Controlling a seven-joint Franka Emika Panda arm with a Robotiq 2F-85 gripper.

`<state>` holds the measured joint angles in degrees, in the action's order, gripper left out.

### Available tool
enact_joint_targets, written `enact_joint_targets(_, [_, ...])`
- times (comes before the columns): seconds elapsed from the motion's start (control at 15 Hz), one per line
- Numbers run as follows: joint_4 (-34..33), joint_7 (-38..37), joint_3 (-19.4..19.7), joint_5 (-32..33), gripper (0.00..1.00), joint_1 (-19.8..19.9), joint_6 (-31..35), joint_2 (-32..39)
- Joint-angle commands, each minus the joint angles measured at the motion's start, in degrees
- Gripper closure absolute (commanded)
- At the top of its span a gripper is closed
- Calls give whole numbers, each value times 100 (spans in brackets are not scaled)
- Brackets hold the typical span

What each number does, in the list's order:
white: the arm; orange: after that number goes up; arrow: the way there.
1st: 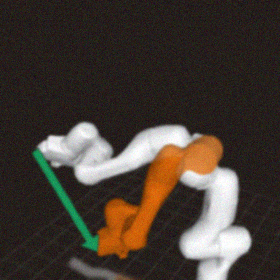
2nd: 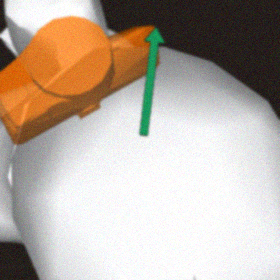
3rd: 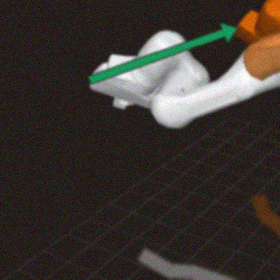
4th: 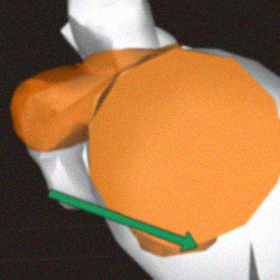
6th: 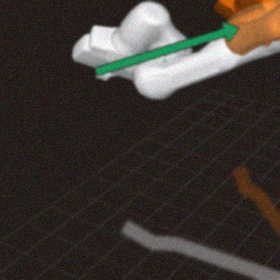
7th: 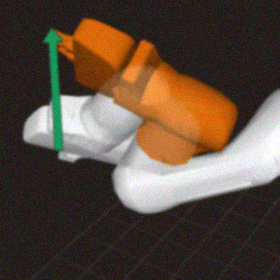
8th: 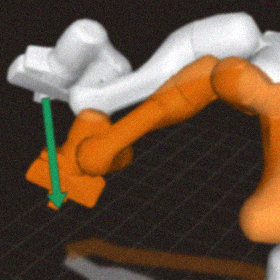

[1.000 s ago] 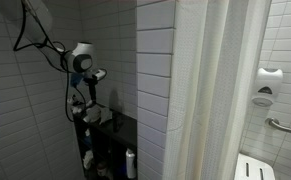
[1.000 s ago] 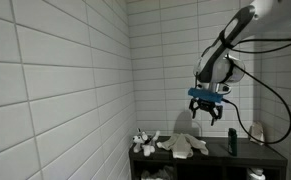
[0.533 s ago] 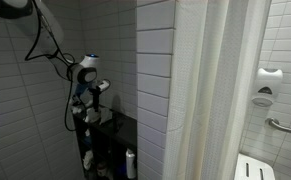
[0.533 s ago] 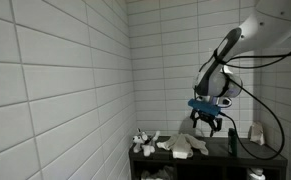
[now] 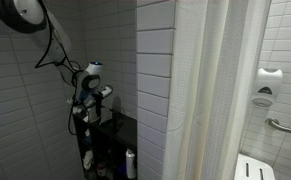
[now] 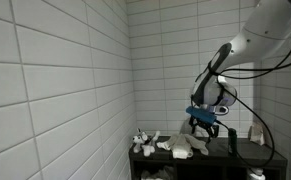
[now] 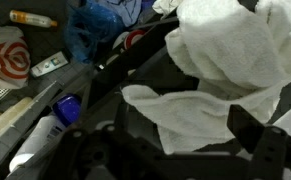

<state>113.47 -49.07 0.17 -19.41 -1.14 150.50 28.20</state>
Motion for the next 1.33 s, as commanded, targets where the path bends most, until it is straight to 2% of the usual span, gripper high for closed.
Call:
enact_joint_targets(0.0, [-420,64,22,-149,0,35,-38,431])
enact_joint_targets(0.67, [-757,136,-4,-186,0,113,-44,865])
enact_joint_targets(1.27, [-525,1148,241,503,0,-113,-66,742])
